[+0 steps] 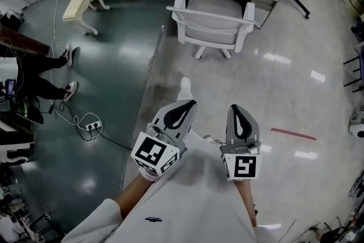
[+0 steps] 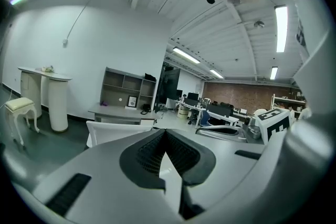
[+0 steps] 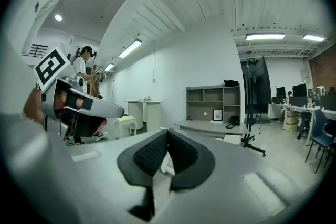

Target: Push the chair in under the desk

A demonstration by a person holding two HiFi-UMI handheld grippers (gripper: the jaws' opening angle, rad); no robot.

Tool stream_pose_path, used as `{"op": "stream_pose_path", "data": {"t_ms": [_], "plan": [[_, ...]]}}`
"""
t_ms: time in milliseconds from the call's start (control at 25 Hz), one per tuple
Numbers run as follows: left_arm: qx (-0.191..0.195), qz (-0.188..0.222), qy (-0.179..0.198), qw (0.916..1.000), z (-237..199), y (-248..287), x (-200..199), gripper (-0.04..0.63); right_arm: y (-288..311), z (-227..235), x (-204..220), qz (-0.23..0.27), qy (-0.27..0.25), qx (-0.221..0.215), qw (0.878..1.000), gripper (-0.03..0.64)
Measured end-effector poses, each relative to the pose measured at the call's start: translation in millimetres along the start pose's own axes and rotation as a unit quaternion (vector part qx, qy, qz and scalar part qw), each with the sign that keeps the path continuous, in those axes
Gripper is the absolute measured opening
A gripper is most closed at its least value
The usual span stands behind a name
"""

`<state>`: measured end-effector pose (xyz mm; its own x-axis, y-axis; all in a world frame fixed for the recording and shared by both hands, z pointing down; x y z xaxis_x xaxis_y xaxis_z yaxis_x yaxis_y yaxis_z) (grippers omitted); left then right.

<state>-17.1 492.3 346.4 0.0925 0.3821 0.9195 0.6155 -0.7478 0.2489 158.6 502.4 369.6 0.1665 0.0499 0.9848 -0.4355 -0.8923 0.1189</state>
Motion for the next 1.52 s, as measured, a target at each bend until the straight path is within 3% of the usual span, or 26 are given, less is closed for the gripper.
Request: {"op": "stream_pose_path", "data": {"t_ms": [120, 280, 520, 680, 960, 1240, 1520], "plan": [[-0.014, 0.001, -0.025, 0.9996, -49, 29, -6, 0.006, 54, 9, -1, 0.002, -0.008, -0.002, 1.0, 0.012], [-0.006, -0.001, -0.023, 0.9997, -125, 88, -43, 0.007, 142, 34, -3, -0.018, -0.009, 0.002, 1.0, 0.012], [0.043, -0.023, -0.004, 0.9988, -230, 168, -128, 0.006, 282, 61, -39, -0.043, 0.002, 0.03, 0.999, 0.012], [0.068, -0.039, -0.003, 0.997, -280, 214, -158, 0.007, 346, 80, -52, -0.06, -0.018, 0.046, 0.997, 0.012], [0.091, -0.051, 0.016, 0.9944, -297, 267, -182, 0.007, 387, 111, -66, -0.053, -0.04, 0.018, 0.998, 0.015], [0.075, -0.081, 0.046, 0.9928, -291, 294, -183, 0.007, 400, 145, -59, -0.061, -0.039, -0.028, 0.997, 0.025], [0.087, -0.151, 0.124, 0.977, -286, 317, -162, 0.03, 410, 154, -36, -0.123, -0.037, -0.089, 0.988, 0.098]]}}
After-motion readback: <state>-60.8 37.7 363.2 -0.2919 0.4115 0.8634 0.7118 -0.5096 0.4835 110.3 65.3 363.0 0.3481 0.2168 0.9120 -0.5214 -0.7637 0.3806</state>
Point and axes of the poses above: the fingertips, and each gripper's own axes: y forward along the fingers, z to its right, x out of its underside, the point moved 7 cm from there along -y, backward along the fingers, and after that the axes turned 6 degrees about -y, right-handed, at the moved point
